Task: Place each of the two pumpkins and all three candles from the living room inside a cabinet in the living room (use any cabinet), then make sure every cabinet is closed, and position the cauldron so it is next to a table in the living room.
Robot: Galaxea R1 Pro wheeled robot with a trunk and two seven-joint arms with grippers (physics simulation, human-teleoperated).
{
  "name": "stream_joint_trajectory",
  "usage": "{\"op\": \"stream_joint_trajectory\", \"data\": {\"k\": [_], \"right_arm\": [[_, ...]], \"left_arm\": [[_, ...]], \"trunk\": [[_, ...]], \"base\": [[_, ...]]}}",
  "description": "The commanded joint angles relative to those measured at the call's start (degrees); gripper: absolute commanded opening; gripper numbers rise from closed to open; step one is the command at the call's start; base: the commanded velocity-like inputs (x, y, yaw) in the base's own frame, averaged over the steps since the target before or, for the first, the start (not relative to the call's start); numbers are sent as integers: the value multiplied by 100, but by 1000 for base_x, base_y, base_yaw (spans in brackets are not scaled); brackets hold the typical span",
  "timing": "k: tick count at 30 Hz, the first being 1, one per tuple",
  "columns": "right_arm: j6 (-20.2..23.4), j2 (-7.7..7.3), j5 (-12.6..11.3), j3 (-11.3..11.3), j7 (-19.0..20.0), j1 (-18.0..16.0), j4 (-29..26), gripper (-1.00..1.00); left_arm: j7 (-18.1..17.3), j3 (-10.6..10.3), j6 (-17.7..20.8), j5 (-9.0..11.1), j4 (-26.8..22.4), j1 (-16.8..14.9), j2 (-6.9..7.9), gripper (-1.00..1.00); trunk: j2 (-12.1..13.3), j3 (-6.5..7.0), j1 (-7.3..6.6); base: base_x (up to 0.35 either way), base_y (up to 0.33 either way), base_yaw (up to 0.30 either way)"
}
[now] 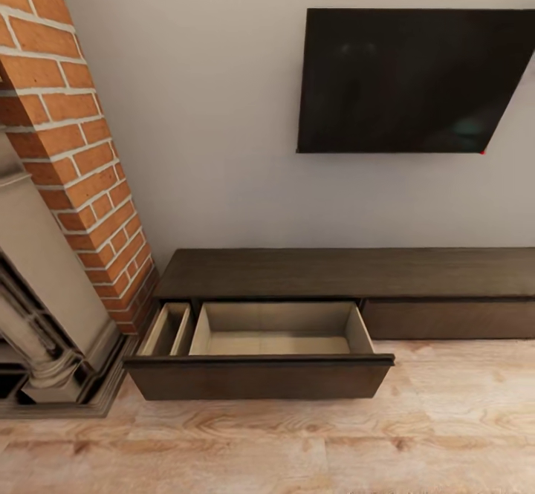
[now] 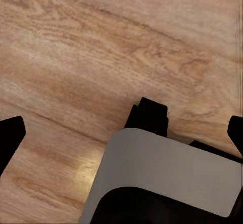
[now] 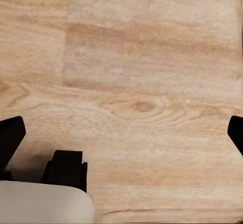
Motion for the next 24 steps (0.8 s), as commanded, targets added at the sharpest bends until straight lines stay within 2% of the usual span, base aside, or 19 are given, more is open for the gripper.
{"op": "stream_joint_trajectory", "data": {"k": [1, 4, 7, 24], "right_arm": [[0, 2, -164, 0, 0, 2, 0, 100], [1, 0, -361, 0, 0, 3, 1, 100], [1, -3, -433, 0, 0, 4, 0, 100], [41, 0, -473, 0, -19, 4, 0, 100]], "left_arm": [[-12, 1, -5, -3, -2, 3, -18, 100], [-25, 2, -10, -2, -10, 7, -61, 100], [-31, 3, -11, -2, -17, 10, -80, 100], [-35, 3, -13, 3, -21, 11, -90, 100]], "trunk": [[0, 7, 0], [0, 26, 0], [0, 45, 0], [0, 150, 0]], "base": [[0, 0, -235], [0, 0, -236], [0, 0, -237], [0, 0, -240]]}}
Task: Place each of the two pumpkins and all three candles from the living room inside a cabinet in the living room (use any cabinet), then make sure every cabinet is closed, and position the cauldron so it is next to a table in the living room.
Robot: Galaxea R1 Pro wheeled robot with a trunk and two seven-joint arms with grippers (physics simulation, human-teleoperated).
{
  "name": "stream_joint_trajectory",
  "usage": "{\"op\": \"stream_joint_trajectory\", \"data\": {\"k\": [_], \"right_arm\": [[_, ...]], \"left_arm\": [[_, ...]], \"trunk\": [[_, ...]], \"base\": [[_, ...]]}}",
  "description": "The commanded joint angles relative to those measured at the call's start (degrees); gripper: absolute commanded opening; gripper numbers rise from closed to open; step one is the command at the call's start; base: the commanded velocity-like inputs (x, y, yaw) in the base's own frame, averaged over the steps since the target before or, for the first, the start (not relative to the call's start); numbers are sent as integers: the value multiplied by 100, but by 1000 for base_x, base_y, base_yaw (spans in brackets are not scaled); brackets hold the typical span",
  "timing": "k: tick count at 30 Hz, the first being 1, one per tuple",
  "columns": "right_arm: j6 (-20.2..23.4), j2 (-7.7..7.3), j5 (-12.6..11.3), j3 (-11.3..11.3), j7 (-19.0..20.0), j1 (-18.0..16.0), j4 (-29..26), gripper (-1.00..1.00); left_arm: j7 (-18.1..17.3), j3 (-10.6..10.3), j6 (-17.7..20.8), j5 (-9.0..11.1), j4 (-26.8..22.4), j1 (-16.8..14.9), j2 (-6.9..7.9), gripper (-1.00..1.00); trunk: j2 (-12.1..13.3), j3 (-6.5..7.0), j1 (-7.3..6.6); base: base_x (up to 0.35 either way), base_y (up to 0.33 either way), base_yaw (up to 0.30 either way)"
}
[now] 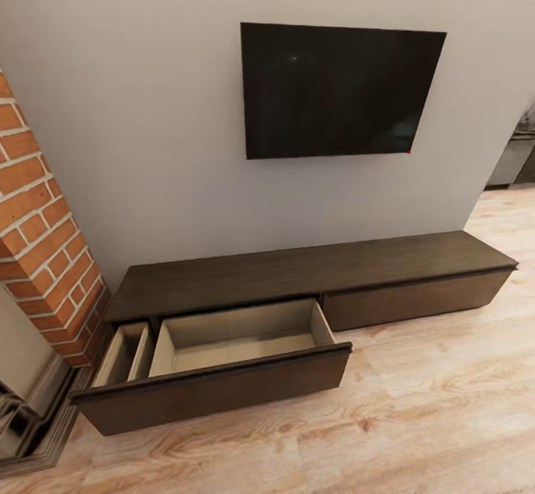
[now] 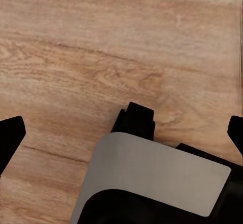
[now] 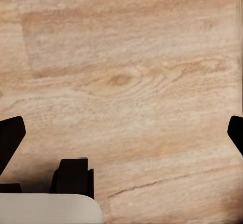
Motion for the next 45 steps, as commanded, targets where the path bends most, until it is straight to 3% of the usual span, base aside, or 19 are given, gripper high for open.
{"op": "stream_joint_trajectory", "data": {"k": [1, 5, 11, 38, 45], "right_arm": [[15, 3, -3, 0, -13, 0, 0, 100], [29, 4, -22, -8, -24, 0, 0, 100], [31, 5, -286, -9, -25, 0, 0, 100], [31, 5, -303, -9, -17, 0, 0, 100], [31, 5, -303, -9, -17, 0, 0, 100]], "left_arm": [[0, 0, 0, 0, 0, -2, -2, 100], [0, 0, 7, 0, 0, -1, -2, 100], [0, 0, 9, 0, 1, -1, -2, 100], [0, 0, 9, 0, 5, 1, -2, 100], [-7, 0, 8, -7, 8, 3, 4, 100]], "trunk": [[0, -3, 0], [0, -29, 0], [0, -76, 0], [0, -293, 0], [0, -349, 0]], "base": [[0, 0, -225], [0, 0, -177], [0, 0, -152], [1, 0, -150], [182, 106, -151]]}}
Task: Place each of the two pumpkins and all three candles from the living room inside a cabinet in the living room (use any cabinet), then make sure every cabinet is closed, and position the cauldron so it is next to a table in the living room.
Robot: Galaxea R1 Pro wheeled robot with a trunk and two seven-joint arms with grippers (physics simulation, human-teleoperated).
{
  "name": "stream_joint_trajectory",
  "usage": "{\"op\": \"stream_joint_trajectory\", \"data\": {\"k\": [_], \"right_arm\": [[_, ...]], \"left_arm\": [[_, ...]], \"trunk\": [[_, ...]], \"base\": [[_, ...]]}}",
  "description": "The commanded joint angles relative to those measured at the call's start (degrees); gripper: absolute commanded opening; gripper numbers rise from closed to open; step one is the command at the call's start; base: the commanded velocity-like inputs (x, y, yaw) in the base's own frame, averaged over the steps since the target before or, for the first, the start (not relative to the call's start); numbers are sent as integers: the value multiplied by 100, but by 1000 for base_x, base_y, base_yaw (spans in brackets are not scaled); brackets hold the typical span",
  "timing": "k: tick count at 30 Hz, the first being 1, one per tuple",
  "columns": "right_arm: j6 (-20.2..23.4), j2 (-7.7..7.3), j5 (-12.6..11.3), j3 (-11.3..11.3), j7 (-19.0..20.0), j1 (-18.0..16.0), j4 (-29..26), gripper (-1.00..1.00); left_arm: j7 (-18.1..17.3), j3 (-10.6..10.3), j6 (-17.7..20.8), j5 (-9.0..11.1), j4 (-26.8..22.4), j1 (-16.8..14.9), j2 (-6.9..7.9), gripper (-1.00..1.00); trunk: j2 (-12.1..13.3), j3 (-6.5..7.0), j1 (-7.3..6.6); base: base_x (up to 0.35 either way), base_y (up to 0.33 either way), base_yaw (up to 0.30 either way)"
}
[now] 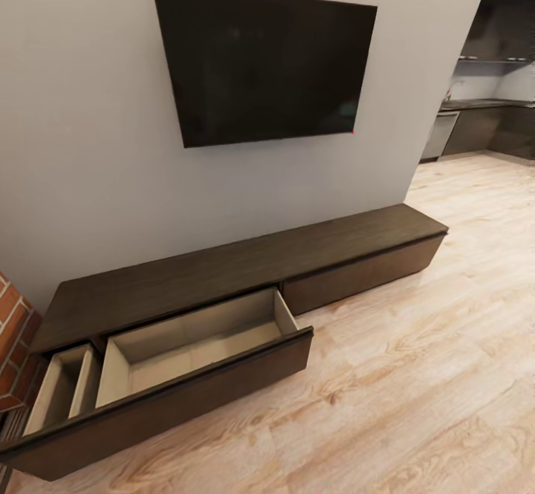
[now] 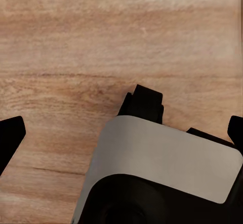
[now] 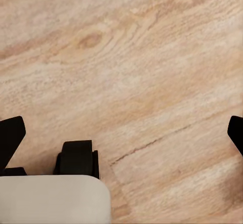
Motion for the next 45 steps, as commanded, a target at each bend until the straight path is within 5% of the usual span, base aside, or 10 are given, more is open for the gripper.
{"op": "stream_joint_trajectory", "data": {"k": [1, 45], "right_arm": [[0, 0, 0, 0, 0, 0, 0, 100], [9, -9, 0, 0, 22, 1, 9, 100]], "left_arm": [[-1, 0, 0, -1, 0, -3, -2, 100], [-10, -1, 0, -1, -5, 0, -54, 100]], "trunk": [[0, -8, 0], [0, -34, 0]], "base": [[254, 153, -158], [242, 124, -248]]}}
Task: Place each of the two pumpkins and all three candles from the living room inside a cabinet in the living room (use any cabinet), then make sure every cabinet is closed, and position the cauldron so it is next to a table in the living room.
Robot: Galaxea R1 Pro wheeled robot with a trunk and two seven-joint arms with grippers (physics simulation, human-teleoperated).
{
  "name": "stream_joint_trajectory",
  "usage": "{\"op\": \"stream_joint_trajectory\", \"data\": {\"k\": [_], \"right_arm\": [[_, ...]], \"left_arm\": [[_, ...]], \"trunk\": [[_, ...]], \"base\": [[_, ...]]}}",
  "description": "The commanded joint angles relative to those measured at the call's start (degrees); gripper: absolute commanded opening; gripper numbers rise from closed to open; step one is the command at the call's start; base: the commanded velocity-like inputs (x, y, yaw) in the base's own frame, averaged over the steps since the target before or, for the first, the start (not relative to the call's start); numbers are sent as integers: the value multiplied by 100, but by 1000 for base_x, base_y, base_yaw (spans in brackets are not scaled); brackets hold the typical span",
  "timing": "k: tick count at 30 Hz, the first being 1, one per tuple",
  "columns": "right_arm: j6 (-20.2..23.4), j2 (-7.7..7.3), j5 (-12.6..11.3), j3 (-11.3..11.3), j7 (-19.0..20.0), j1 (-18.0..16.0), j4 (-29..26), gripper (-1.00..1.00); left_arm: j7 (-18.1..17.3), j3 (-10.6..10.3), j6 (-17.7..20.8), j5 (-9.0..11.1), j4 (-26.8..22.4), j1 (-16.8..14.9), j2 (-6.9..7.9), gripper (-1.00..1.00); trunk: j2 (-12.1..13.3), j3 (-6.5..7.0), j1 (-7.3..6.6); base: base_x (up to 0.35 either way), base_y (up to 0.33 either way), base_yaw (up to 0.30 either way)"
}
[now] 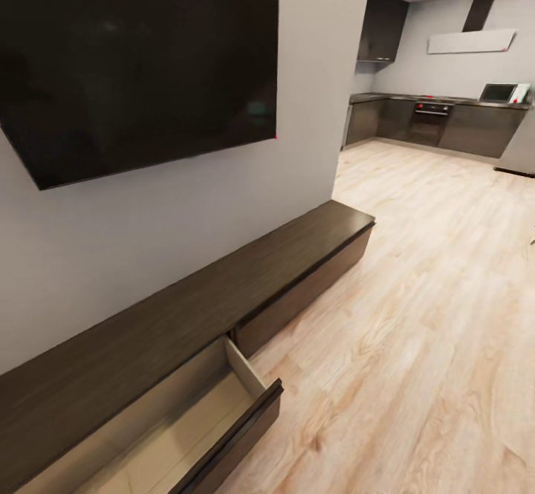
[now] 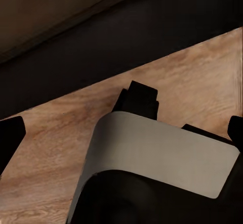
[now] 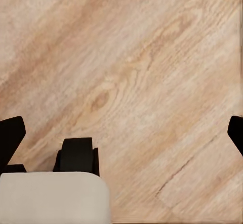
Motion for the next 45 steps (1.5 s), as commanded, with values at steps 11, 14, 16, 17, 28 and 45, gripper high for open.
{"op": "stream_joint_trajectory", "data": {"k": [11, 14, 16, 17, 28, 45], "right_arm": [[0, 0, 0, 0, 2, -1, 0, 100], [0, 0, 0, 0, 4, -1, 12, 100], [0, 0, 0, 0, 4, -1, 36, 100], [0, 0, 0, 0, 4, -1, 44, 100], [0, 0, 0, 0, 4, -1, 58, 100], [0, 0, -4, 0, 4, -1, 62, 100]], "left_arm": [[7, -20, -7, -7, -10, 0, -26, 100], [7, -20, -7, -7, -8, -1, -28, 100], [8, -20, -7, -7, -7, -3, -31, 100], [5, -20, -7, -7, -7, -1, -31, 100], [-1, -28, -7, -9, -6, 0, -32, 100], [-15, -29, -7, -15, -5, 0, -32, 100]], "trunk": [[0, 23, 0], [0, 29, 0], [0, 33, 0], [0, 35, 0], [0, 59, 0], [0, 99, 0]], "base": [[-138, -21, -284], [-15, -4, -284], [-4, -1, -284], [-2, 0, -284], [67, 0, -284], [122, 0, -284]]}}
